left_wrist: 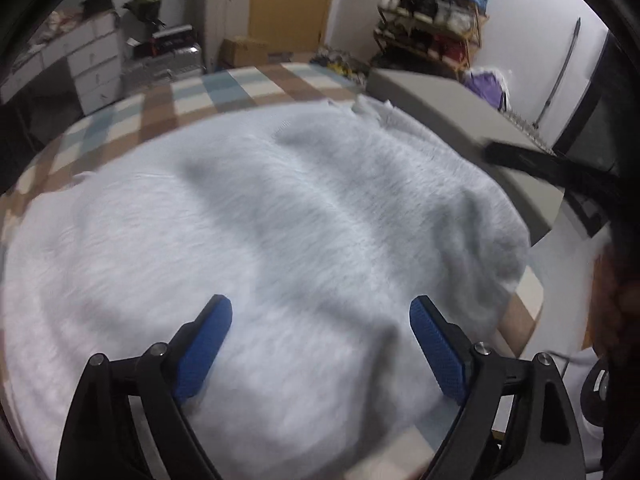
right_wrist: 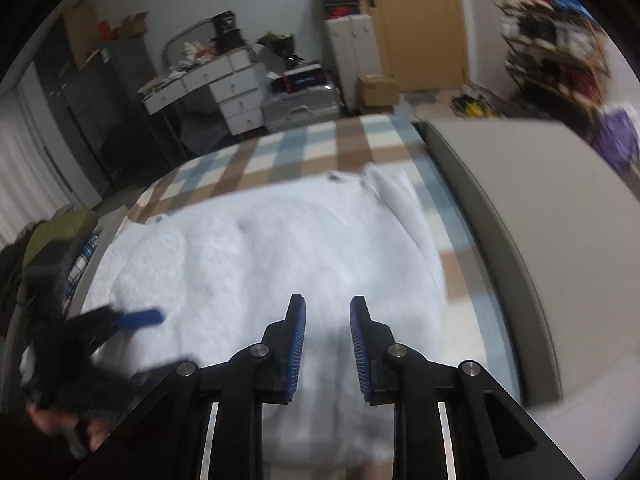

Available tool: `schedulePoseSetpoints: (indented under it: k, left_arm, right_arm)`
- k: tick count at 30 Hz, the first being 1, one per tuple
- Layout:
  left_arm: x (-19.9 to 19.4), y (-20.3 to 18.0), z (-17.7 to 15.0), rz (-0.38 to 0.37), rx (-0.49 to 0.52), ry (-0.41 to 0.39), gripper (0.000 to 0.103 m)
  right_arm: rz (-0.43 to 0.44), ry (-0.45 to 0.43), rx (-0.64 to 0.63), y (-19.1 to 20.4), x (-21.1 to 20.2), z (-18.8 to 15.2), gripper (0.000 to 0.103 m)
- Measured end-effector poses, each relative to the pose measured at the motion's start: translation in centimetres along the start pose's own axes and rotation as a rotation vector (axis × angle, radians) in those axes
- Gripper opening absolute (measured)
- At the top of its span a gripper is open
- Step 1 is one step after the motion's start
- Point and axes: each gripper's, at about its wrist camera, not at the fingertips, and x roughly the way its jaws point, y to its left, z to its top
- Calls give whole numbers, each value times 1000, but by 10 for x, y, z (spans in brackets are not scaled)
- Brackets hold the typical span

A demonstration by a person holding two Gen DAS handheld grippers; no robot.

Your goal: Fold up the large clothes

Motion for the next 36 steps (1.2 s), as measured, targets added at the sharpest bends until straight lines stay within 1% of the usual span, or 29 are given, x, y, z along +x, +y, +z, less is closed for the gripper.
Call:
schedulePoseSetpoints:
  k: [2,3,5,7,8,9,10,12,13,14,16,17,19,20,21,22,23,24,25,26,27,29,30,31,32,33,34,35,36]
  left_arm:
    - [-19,-1,-10,-22,6,-33,88]
    - [-21,-3,-13,-2,5,-36,88]
    - [-20,3,-21,44,-4,-24,88]
    - [-9,14,-24,63,-28,17,88]
    - [-1,22,-28,74,-62,49,87]
    - [4,30,-29,72,-91,61,87]
    - [5,36,-30,63,-114,61,87]
    - [0,41,-29,51,-132,36,87]
    - [-2,42,-27,58,-134,21,87]
    - [-2,43,-24,73,-132,8,87]
    - [7,45,-20,89,-122,17,88]
    - [15,47,-19,92,-120,35,87]
    - [29,50,-23,94,-115,46,88]
    - [32,51,-26,86,-107,41,92]
    - [32,49,-28,66,-91,40,97]
    - [32,47,-29,58,-65,51,100]
    - [29,45,-29,60,-56,59,100]
    - [22,47,-28,41,-76,69,100]
    - [13,50,-25,7,-103,73,100]
    - [3,55,-22,-18,-119,67,100]
    - [-9,61,-18,-22,-126,44,100]
    - [-35,75,-5,60,-109,-37,100]
    - [-43,83,-1,89,-107,-62,100]
    - [-45,90,3,109,-110,-65,101]
    - [-40,100,10,121,-115,-44,101]
    - [-29,112,15,126,-120,0,101]
    - [-16,122,16,138,-124,44,100]
    - [5,135,12,177,-150,125,99]
    - [28,150,3,179,-198,219,99]
  right_arm:
    - [34,5,-51,12,23,23,23]
    - [49,34,-56,15,43,35,22]
    - [5,144,-32,10,92,48,22]
    - [-68,297,-35,3,148,44,21]
    - [-80,299,-52,1,160,39,20]
    - [-123,250,-114,5,165,39,24]
    - [-135,277,-140,6,172,38,24]
    - [-132,324,-113,5,175,41,23]
    - [-118,323,-107,4,173,43,23]
    - [-103,297,-115,4,166,46,23]
    - [-120,219,-127,5,152,54,27]
    - [-107,197,-120,7,147,58,30]
    - [-21,171,-93,17,143,62,31]
    - [36,169,-81,26,145,62,31]
    - [77,170,-82,35,150,62,37]
    - [73,180,-93,44,161,62,42]
    - [35,209,-87,49,174,58,57]
    - [3,266,-58,51,190,49,61]
    - [-5,327,-19,51,212,39,62]
    - [-19,241,-34,54,211,37,65]
    - [-37,236,-68,59,214,36,63]
    - [-18,210,-37,58,207,35,57]
    - [17,180,9,55,197,33,56]
    - [52,132,45,52,183,29,56]
    - [85,91,62,52,172,26,49]
    - [144,43,72,53,158,21,45]
    - [182,8,76,55,147,17,45]
    - [190,-12,81,54,138,11,44]
    - [190,-22,82,57,134,5,38]
